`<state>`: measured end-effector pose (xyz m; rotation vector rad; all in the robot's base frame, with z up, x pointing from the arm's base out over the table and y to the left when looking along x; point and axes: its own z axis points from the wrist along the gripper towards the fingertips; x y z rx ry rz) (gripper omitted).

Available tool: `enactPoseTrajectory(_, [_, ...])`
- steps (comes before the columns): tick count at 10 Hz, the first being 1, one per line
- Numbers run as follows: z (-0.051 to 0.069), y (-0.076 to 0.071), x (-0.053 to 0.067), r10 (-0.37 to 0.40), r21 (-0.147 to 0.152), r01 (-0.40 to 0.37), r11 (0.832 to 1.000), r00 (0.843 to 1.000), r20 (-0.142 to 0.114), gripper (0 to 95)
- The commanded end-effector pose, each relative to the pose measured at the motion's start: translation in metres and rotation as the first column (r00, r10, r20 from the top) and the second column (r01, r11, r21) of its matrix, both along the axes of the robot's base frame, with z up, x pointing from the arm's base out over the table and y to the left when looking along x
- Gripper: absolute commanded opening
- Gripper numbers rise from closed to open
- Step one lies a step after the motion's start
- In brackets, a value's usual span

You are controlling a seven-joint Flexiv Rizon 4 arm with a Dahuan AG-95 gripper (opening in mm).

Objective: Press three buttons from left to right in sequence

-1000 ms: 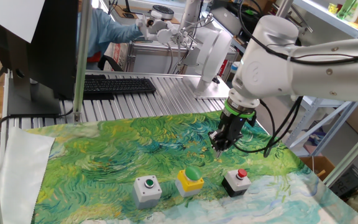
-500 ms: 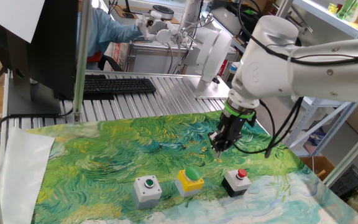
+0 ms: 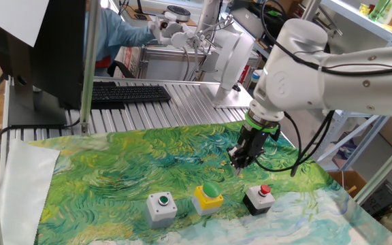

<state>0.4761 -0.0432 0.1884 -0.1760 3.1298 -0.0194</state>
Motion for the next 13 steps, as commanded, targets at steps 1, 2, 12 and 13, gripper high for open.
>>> enactPoseTrajectory(1, [-0.0006,-0.0001,0.0012,0.002,-0.002,-0.002,1.000,1.000,0.005,0.0])
enactPoseTrajectory(2, [-0.0005,0.0001,0.0011,0.010,-0.003,-0.010,1.000,1.000,0.002,0.0])
enactPoseTrajectory(12, [0.0010,0.0089,-0.0040,0.069,-0.007,-0.069,0.998,0.998,0.008,0.0])
enactPoseTrajectory(13, [0.0010,0.0089,-0.0040,0.065,-0.007,-0.065,0.998,0.998,0.010,0.0])
